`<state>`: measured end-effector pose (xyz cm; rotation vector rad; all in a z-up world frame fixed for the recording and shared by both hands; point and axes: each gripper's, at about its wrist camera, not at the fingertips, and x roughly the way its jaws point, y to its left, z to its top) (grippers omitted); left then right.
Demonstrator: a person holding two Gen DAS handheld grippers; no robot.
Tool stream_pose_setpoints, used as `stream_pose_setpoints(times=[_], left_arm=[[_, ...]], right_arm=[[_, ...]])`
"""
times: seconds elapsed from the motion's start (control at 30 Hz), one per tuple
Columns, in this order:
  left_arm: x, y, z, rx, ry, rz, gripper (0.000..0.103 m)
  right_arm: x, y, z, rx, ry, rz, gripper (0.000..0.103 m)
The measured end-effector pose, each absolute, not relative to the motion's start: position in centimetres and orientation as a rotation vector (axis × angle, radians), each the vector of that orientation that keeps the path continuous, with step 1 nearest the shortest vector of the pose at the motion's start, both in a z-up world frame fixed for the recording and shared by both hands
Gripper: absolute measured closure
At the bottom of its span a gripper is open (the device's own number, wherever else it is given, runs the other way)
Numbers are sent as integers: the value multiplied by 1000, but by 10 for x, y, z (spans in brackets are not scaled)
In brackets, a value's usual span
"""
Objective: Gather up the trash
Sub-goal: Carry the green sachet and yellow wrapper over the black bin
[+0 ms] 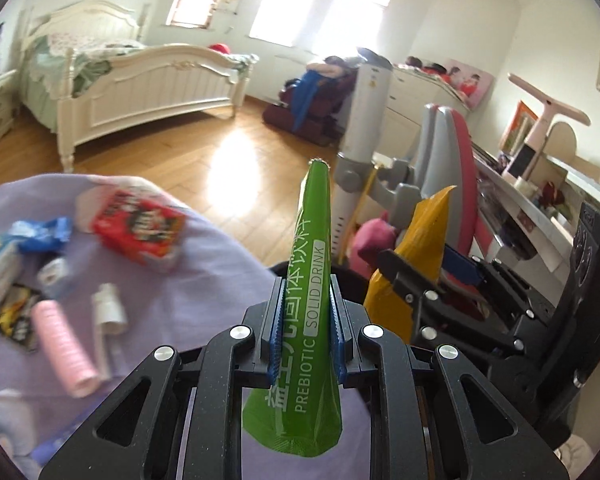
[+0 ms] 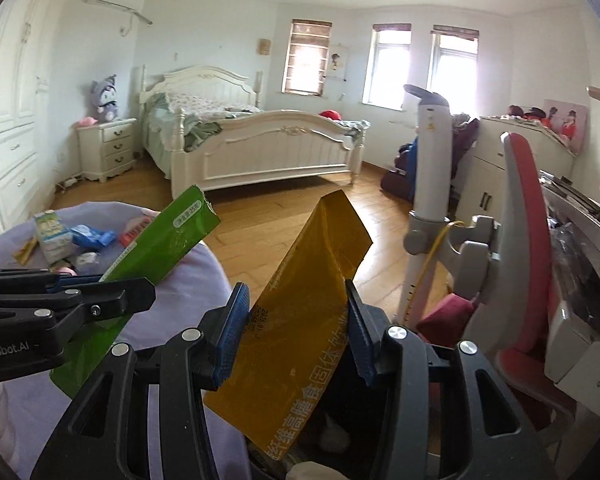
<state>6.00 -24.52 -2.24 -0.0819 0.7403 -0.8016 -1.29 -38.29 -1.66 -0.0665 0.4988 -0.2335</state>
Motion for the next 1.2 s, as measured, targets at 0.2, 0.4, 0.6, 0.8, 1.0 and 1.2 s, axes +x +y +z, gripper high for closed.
stream_pose_setpoints(times=[0.2, 0.4, 0.6, 0.8, 1.0, 1.2], left_arm=[[68, -304, -42, -66, 793, -856, 83], [73, -339, -53, -47, 821, -873, 83], [80, -351, -62, -32, 846, -870, 83], [85, -355, -67, -25, 865, -877, 83], [86, -359, -69, -21, 875, -882, 83], [86, -362, -71, -15, 881, -876, 83]], right_arm=[[-16, -420, -44, -116, 556, -337, 56], [-17, -448, -65, -98, 599, -370, 56], [-15, -458, -78, -60, 622, -364, 56], [-16, -463, -85, -26, 643, -359, 56], [-12, -470, -86, 3, 659, -348, 56], [-8, -472, -86, 9, 669, -337, 56]])
